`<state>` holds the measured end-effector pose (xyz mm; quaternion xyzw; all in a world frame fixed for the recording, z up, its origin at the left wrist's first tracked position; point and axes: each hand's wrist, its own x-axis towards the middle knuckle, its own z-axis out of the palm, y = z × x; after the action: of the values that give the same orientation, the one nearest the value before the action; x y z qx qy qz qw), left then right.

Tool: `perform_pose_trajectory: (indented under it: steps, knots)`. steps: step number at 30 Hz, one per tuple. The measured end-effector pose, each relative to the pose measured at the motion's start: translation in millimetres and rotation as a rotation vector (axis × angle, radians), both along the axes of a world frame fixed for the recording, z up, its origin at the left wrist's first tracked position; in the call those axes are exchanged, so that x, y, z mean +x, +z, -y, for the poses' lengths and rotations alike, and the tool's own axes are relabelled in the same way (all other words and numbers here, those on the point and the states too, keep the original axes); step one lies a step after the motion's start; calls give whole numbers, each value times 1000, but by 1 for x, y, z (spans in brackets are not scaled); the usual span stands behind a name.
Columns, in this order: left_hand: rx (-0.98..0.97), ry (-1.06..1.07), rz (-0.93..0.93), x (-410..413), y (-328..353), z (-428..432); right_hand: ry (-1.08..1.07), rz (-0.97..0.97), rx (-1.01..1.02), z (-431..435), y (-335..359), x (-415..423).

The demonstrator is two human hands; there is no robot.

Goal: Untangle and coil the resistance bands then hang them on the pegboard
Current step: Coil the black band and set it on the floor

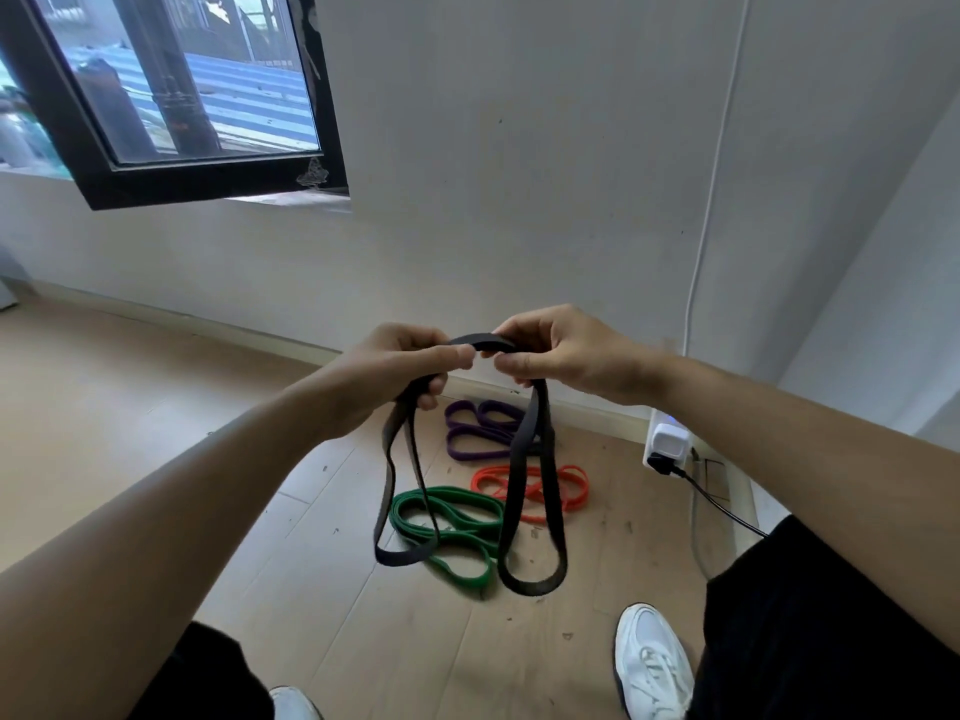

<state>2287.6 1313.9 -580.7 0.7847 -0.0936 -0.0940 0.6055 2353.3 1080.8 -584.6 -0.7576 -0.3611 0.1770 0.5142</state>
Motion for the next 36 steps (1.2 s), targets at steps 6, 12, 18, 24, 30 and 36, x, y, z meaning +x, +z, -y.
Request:
perform_pose_trajectory:
  steps: [6, 12, 18, 24, 30, 36]
  knots:
    - [65, 28, 112, 0, 2, 18, 32, 7, -84, -4, -3, -2]
    - [-206, 171, 201, 6, 10, 7, 44, 86, -349, -2, -38, 8]
    - [-382, 276, 237, 10, 17, -14, 3, 40, -431, -6, -60, 23]
    - [-446, 427, 262, 15, 17, -40, 33, -43, -475, -12, -75, 34]
    - [-576, 671, 253, 26, 10, -86, 69, -49, -775, 6, -103, 45]
    - [-467, 686, 180, 33, -21, -120, -171, -175, -720, 46, -86, 71]
